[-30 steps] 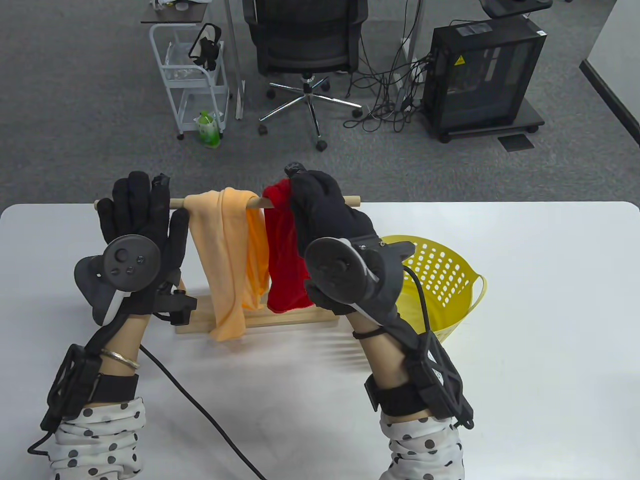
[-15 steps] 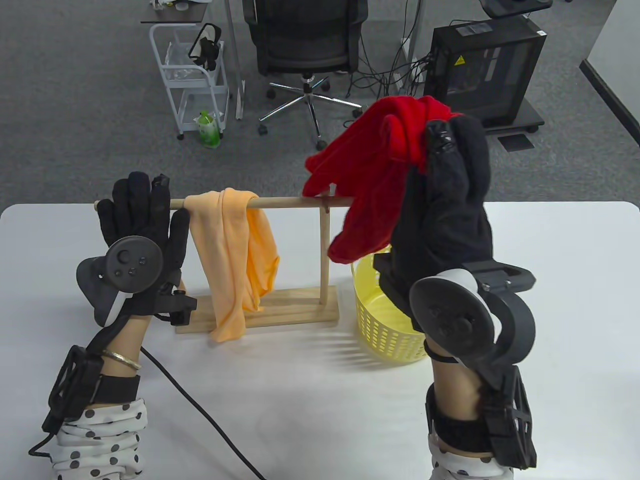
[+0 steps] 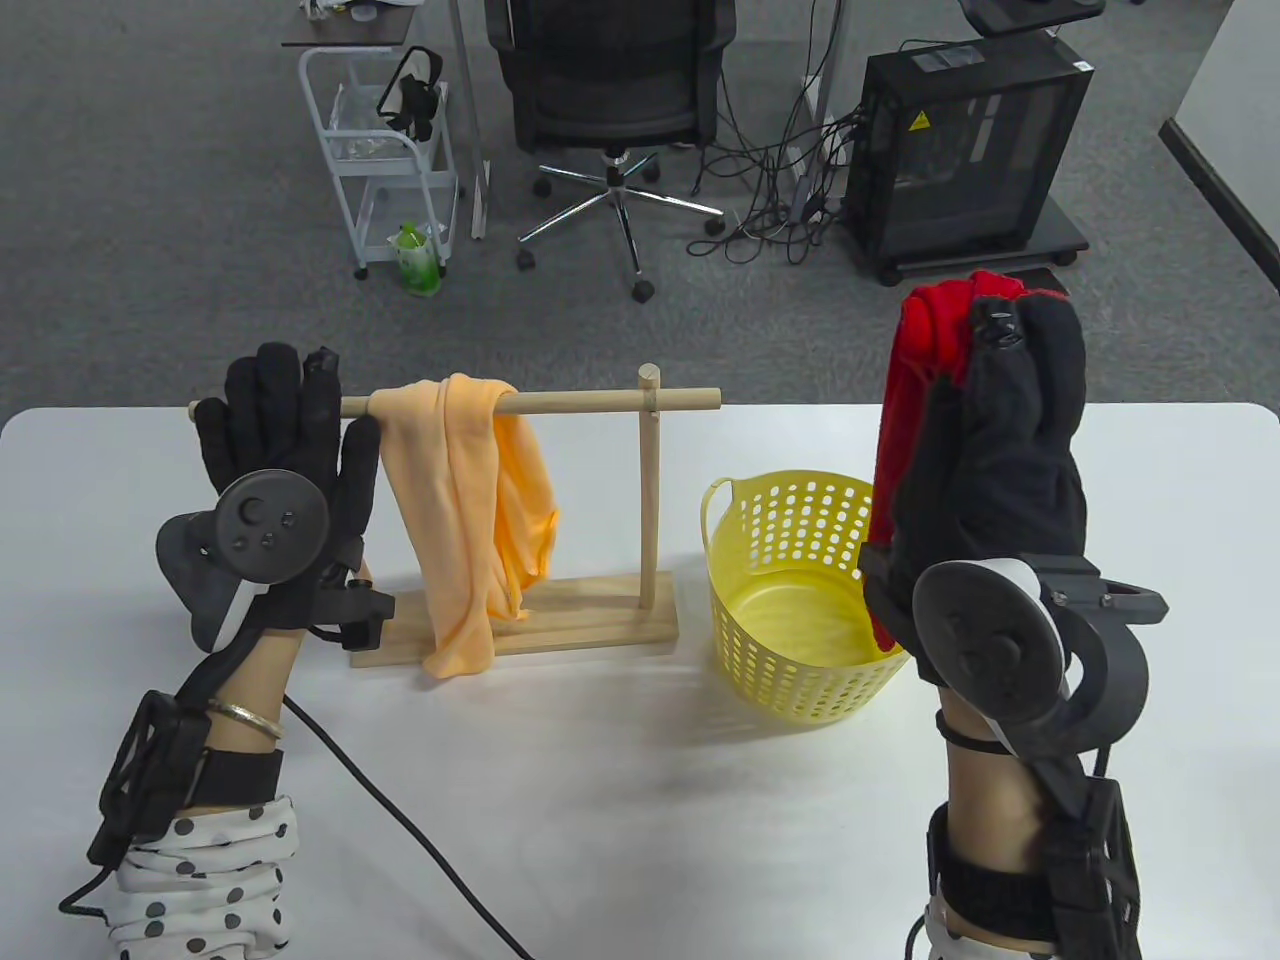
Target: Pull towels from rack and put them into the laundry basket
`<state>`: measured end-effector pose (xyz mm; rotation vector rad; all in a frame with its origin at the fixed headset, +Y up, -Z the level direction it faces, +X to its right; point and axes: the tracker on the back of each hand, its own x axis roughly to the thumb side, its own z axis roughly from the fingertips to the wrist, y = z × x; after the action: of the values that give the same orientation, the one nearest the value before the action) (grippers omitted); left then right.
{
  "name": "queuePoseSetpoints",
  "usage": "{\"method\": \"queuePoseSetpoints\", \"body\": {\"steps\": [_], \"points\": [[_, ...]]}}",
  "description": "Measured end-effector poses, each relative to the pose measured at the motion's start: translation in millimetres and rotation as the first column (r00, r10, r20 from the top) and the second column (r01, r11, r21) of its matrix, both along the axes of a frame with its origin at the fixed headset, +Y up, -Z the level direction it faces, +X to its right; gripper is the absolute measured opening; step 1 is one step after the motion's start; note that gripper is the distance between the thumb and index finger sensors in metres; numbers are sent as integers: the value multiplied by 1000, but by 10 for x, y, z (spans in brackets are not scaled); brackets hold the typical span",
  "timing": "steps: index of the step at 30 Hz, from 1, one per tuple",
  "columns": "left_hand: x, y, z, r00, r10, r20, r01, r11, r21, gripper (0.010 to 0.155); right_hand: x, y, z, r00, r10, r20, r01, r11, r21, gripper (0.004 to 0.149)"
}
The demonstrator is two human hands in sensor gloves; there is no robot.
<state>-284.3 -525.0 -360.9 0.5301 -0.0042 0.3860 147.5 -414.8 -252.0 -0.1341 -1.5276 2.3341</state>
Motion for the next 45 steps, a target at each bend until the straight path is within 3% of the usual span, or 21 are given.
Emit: {"method": "queuePoseSetpoints", "body": {"steps": [5,9,12,14,16,20,29,45], "points": [[4,-2,6,1000,-7,-4,7,1000,0,68,8,-351,-192,999,-17,-29,15,996,-85,45],[7,-6,8,1000,-8,-5,8,1000,2,68,6,-751,-396,999,10,-32,-17,973,-229,46],[9,-5,6,1000,-6,-6,6,1000,1,68,23,-1054,-560,999,25,-46,-42,912,-408,55],[12,-7,5,1000,-4,-6,4,1000,3,68,41,-1289,-679,995,-8,-99,-52,804,-592,62],[13,-8,6,1000,-5,-7,5,1000,5,68,54,-1453,-730,992,-31,-119,-54,756,-652,63],[13,-9,8,1000,-4,-6,4,1000,6,68,66,-1649,-754,994,32,-107,-95,744,-661,63],[14,-12,6,1000,-1,-5,1,1000,7,68,-10,-1597,-668,991,55,-119,-116,788,-604,65],[10,-12,8,1000,-4,-3,4,1000,5,68,-949,-1084,-541,937,248,-246,-328,866,-378,69]]}}
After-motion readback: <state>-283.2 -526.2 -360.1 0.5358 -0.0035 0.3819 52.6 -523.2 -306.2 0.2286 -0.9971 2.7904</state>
